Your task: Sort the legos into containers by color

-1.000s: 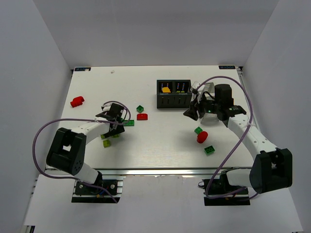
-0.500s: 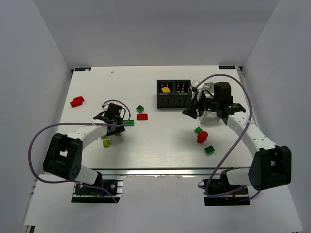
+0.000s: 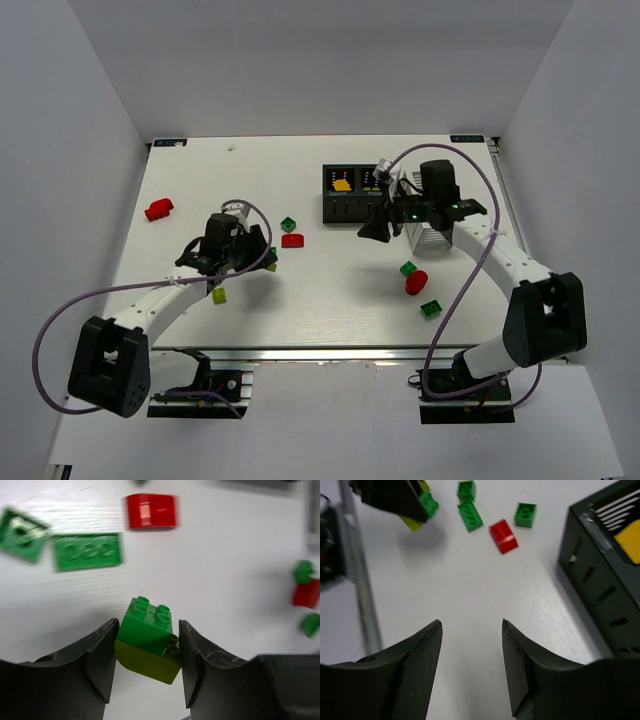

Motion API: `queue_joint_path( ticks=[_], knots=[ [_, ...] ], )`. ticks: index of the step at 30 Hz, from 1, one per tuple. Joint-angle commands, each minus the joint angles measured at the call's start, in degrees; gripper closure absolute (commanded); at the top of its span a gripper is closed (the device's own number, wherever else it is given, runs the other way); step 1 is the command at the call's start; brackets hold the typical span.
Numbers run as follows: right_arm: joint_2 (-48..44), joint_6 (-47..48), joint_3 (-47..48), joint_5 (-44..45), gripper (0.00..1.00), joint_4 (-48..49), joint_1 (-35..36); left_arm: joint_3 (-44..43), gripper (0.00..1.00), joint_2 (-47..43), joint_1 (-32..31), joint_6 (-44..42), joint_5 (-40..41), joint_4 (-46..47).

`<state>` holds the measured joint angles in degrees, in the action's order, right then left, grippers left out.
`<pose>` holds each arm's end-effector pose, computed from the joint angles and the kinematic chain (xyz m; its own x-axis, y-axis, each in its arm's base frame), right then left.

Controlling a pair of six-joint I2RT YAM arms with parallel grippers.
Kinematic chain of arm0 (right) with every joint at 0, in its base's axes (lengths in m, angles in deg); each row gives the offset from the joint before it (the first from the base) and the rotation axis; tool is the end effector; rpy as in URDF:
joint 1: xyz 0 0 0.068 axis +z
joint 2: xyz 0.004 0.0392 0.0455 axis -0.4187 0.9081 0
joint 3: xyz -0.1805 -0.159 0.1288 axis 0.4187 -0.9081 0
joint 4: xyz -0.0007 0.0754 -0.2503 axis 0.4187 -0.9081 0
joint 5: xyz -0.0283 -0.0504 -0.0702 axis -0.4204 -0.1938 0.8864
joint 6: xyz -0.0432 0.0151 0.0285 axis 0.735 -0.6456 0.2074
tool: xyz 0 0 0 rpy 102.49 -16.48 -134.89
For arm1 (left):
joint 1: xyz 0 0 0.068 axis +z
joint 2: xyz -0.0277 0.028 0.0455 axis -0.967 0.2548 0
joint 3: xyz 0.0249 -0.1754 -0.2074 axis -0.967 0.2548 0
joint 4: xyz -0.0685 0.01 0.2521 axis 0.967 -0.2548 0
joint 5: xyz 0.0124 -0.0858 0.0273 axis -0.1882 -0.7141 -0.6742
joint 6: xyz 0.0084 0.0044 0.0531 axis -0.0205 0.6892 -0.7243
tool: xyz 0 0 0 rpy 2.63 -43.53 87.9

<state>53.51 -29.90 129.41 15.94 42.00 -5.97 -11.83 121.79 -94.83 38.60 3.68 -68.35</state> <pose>0.2923 0.1270 0.2889 -0.2620 -0.3124 -0.9131 -0.9203 0.3656 0.1390 0.2296 -0.0867 0.2043 -0.7951 -0.2315 -0.5605 0.0346 0.9054 -0.4231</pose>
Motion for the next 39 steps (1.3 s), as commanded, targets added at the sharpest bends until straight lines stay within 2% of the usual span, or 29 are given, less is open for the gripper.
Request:
queue_joint_path(
  ticks=[1,4,8,13,17,28,39],
  knots=[
    [2.99,-16.21,5.17,-5.20,0.44,2.10,2.65,1.91,0.52,-3.55,0.17,-2.03,-14.98,9.46],
    [5.45,-30.19,7.19,-3.63,0.44,7.11,5.99,3.76,0.52,-6.27,0.17,-2.30,-18.85,13.77],
    [8.88,-42.61,11.40,2.17,0.42,8.35,11.08,8.32,0.53,-10.66,0.08,-1.51,-22.99,25.52],
    [12.75,-54.06,15.10,3.58,0.38,10.11,13.82,10.35,0.51,-15.58,-0.62,-4.04,-24.57,30.12],
    [14.33,-60.66,17.03,3.32,0.36,12.21,15.75,11.06,0.48,-18.66,-2.99,-11.50,-24.05,30.66],
    [17.06,-59.35,23.80,7.36,0.36,7.92,20.32,5.00,0.48,-16.91,-8.18,-25.05,-19.13,21.08],
    [15.22,-55.13,21.79,11.49,0.36,2.91,22.35,3.33,0.48,-15.42,-8.44,-26.64,-15.52,21.08]
  ],
)
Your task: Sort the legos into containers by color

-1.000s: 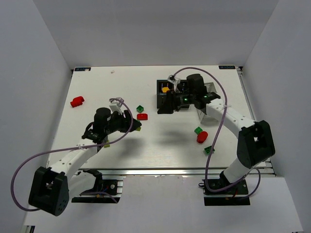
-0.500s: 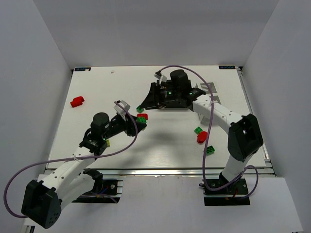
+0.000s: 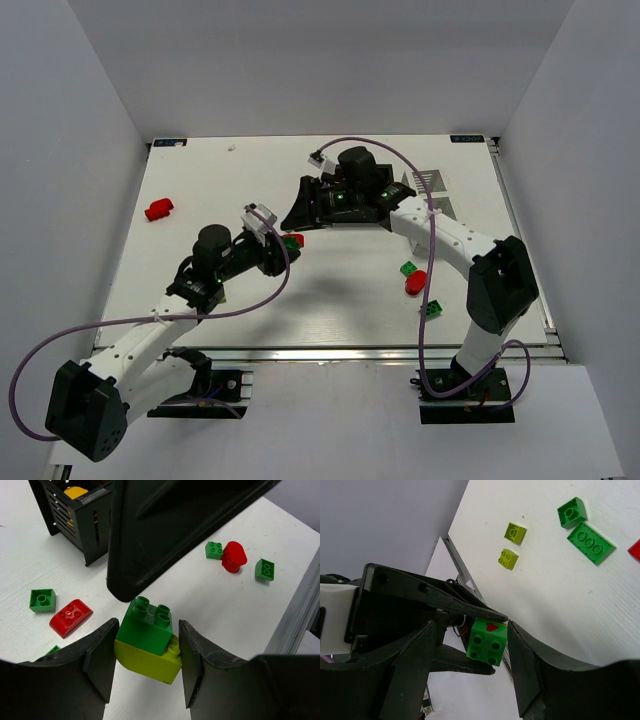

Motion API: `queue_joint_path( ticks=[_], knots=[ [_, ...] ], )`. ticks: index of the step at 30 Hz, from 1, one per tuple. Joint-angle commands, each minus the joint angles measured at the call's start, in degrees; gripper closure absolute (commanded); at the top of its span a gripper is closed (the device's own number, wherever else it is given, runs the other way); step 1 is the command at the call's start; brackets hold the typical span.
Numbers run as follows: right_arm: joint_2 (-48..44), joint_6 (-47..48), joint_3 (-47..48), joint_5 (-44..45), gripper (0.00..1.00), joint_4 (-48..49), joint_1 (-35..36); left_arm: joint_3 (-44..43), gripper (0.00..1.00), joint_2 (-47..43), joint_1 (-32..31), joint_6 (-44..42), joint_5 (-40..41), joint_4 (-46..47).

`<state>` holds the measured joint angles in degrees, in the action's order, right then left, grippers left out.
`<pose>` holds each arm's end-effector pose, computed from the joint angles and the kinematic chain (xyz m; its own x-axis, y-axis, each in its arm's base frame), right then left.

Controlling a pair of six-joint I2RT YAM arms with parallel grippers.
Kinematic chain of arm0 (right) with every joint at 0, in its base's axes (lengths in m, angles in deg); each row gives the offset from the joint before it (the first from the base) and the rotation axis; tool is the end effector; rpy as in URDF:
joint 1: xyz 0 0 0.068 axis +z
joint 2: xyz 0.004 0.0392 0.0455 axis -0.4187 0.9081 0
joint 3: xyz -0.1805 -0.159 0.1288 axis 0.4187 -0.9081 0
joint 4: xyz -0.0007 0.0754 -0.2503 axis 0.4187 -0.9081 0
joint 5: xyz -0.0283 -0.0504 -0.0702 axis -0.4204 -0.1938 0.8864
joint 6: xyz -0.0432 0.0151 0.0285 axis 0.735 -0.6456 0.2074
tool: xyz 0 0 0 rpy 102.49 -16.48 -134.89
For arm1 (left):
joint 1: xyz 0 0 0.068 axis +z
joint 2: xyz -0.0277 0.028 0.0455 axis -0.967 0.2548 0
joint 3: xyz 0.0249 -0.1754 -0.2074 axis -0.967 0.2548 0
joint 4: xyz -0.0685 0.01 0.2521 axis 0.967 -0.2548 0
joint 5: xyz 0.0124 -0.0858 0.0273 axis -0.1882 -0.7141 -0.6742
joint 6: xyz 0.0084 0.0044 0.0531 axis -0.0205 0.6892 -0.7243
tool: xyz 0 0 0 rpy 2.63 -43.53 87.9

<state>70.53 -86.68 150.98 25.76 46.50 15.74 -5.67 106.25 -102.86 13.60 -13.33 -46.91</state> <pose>0.2969 0.2820 0.3188 -0.8377 -0.0660 -0.5422 -0.5259 0.3653 0.7681 0.1867 -0.1144 0.2620 -0.2880 0.0742 -0.9547 0.7584 0.6264 -0.1801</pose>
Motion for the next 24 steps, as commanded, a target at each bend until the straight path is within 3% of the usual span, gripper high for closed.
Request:
queue_joint_path(
  ticks=[1,17,24],
  knots=[
    [-1.73,1.74,0.21,1.94,0.36,-1.68,0.73,-2.93,0.48,0.21,-0.42,-1.81,1.57,-0.45],
    [-1.46,3.41,1.09,4.49,0.39,-4.50,2.31,-4.68,0.48,1.09,-0.42,-2.43,3.15,-0.54],
    [-1.11,3.59,1.09,4.41,0.49,-4.67,2.49,-4.68,0.48,1.27,-0.42,-2.25,3.51,-0.46]
  ],
)
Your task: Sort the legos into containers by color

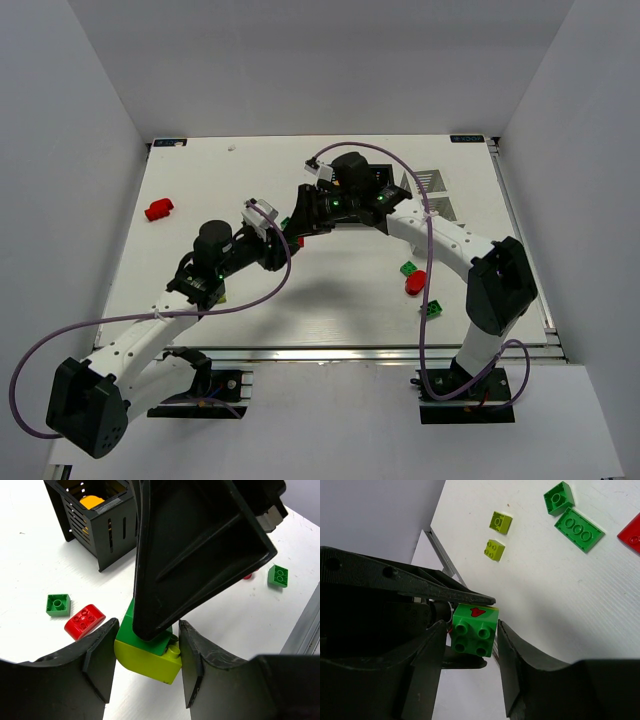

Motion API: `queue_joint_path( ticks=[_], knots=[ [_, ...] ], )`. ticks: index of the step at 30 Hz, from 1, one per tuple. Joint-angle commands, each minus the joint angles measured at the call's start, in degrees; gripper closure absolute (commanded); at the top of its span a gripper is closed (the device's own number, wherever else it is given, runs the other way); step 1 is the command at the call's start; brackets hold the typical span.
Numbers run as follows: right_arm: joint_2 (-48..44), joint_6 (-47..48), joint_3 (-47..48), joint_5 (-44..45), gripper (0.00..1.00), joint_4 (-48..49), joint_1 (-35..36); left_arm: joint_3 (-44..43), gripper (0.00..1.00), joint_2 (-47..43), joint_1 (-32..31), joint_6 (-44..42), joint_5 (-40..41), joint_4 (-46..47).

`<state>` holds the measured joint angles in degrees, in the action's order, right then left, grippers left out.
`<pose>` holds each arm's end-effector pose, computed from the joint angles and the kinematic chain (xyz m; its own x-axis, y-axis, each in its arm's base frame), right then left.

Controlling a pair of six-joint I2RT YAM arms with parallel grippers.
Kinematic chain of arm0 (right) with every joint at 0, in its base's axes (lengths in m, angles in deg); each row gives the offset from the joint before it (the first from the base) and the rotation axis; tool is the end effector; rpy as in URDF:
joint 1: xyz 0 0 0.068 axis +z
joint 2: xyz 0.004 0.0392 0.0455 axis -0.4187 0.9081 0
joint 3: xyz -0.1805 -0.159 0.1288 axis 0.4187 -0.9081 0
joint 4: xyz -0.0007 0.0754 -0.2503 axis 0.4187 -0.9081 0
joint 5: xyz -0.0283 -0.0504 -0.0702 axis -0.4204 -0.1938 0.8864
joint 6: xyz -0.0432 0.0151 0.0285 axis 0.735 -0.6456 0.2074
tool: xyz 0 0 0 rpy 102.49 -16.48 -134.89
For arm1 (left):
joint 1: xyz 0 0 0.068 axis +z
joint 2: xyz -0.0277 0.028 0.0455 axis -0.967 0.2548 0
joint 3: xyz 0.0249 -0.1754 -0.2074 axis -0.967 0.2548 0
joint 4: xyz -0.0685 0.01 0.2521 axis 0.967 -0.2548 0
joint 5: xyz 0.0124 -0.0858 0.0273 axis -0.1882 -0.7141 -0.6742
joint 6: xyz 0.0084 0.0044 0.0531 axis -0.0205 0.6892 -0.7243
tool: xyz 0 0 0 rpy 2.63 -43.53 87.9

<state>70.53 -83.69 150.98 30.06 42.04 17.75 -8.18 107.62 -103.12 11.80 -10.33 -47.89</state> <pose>0.2866 0.2890 0.3110 -0.8319 -0.1030 -0.5454 -0.5306 0.4356 0.7271 0.1929 -0.1168 0.2706 -0.2599 0.0921 -0.9612 0.7388 0.6600 -0.1365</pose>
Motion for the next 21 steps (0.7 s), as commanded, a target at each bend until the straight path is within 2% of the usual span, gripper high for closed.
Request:
queue_joint_path(
  ticks=[1,2,5,7,8,11,21],
  knots=[
    [-0.93,0.59,1.18,0.01,0.50,-0.22,0.56,-2.26,0.48,-0.02,-0.16,-0.37,0.51,0.53],
    [-0.76,0.59,1.44,-0.08,0.50,-0.22,0.57,-2.35,0.48,0.06,-0.16,-0.28,0.69,0.35],
    [-0.49,0.77,1.70,-0.87,0.60,0.40,0.83,-2.96,0.48,0.76,-0.16,-0.11,0.69,-0.35],
    [-0.32,0.68,1.62,-1.66,0.71,1.01,0.83,-3.31,0.46,0.94,-0.16,-0.02,0.86,-0.52],
    [-0.23,0.59,1.36,-2.01,0.78,1.19,0.74,-3.40,0.41,0.86,-0.16,0.07,1.21,-0.70],
    [-0.49,0.24,0.74,-2.71,0.90,2.51,0.65,-3.40,0.32,0.68,-0.16,0.59,2.09,-1.05],
    [-1.55,-1.43,-0.67,-7.11,1.00,9.63,-3.91,-1.38,0.20,-3.18,-0.16,4.37,3.24,-0.70]
  ],
)
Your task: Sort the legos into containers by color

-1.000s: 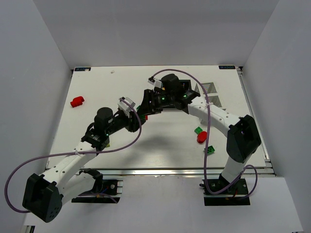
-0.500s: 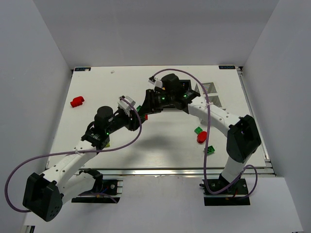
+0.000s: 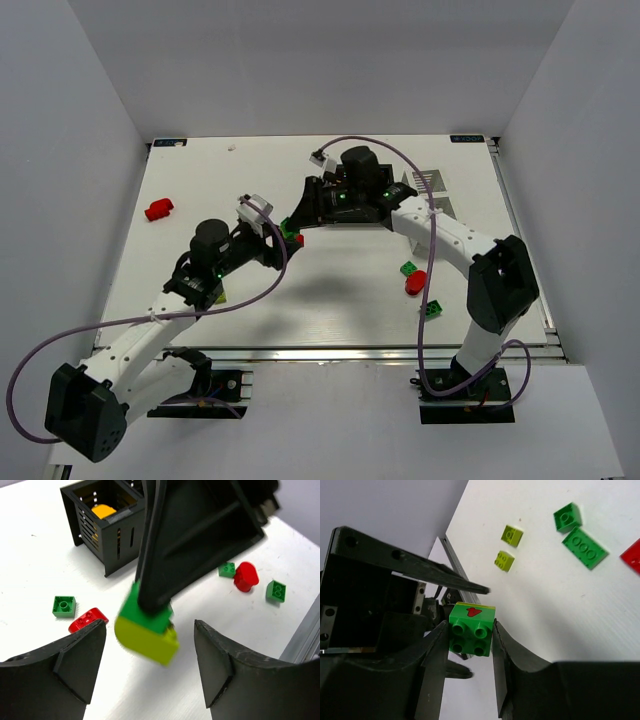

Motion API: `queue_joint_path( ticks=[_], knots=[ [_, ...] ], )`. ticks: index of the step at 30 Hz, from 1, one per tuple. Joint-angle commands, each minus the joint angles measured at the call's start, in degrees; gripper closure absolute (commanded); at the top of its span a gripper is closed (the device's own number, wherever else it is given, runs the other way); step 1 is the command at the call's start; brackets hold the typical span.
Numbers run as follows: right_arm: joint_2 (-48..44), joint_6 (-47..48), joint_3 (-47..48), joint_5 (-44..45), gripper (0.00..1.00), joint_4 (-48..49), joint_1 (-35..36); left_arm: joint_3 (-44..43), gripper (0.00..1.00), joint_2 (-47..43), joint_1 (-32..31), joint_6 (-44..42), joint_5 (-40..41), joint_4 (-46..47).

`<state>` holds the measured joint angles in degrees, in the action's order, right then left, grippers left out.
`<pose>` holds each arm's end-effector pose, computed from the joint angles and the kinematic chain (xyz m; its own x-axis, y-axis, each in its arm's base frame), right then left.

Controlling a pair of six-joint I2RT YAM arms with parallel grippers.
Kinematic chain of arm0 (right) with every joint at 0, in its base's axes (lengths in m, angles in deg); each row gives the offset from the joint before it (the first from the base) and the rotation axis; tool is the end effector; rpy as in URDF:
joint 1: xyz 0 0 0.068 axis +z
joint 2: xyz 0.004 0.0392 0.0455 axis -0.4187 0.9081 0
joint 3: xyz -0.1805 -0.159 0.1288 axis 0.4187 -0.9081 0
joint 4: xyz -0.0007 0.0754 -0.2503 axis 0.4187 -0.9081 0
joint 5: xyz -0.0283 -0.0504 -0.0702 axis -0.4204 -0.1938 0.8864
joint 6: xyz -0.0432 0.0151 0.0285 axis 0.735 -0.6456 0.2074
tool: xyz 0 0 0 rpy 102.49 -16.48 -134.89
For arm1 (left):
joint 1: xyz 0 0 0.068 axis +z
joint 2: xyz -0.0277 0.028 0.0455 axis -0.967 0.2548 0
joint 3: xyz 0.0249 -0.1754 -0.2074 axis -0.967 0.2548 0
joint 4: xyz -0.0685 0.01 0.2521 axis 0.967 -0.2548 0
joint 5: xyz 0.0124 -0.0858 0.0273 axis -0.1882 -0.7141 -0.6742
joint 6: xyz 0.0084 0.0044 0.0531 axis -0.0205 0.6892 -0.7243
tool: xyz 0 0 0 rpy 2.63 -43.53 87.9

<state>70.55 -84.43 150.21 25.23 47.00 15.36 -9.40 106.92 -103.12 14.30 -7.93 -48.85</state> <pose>0.2982 0.2799 0.3150 -0.8199 -0.0818 -0.5666 -0.5542 0.3616 0.7497 0.1929 -0.1153 0.2788 -0.2754 0.0530 -0.9599 0.7026 0.6926 -0.1633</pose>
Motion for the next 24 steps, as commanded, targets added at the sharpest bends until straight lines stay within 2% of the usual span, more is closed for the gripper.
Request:
queue_joint_path(
  ticks=[1,7,15,21,24],
  knots=[
    [-1.57,-0.69,0.27,-2.19,1.00,5.02,-2.40,-0.07,0.19,-3.10,-0.16,2.49,1.35,0.09],
    [-2.10,0.54,0.19,-3.94,1.00,8.09,-7.86,-0.15,0.09,-5.82,-0.16,9.07,2.33,-1.41],
    [-4.56,0.99,-6.04,-14.57,1.00,23.72,-13.65,-1.65,0.04,-2.68,0.63,24.28,-2.14,2.45],
    [-6.23,-3.65,-10.79,-21.34,1.00,40.85,-17.78,-3.67,0.04,3.22,5.29,39.04,-9.18,12.28],
    [-6.84,-7.09,-13.43,-25.03,1.00,49.12,-19.19,-3.06,0.04,5.24,6.96,45.90,-11.82,21.51]
  ],
)
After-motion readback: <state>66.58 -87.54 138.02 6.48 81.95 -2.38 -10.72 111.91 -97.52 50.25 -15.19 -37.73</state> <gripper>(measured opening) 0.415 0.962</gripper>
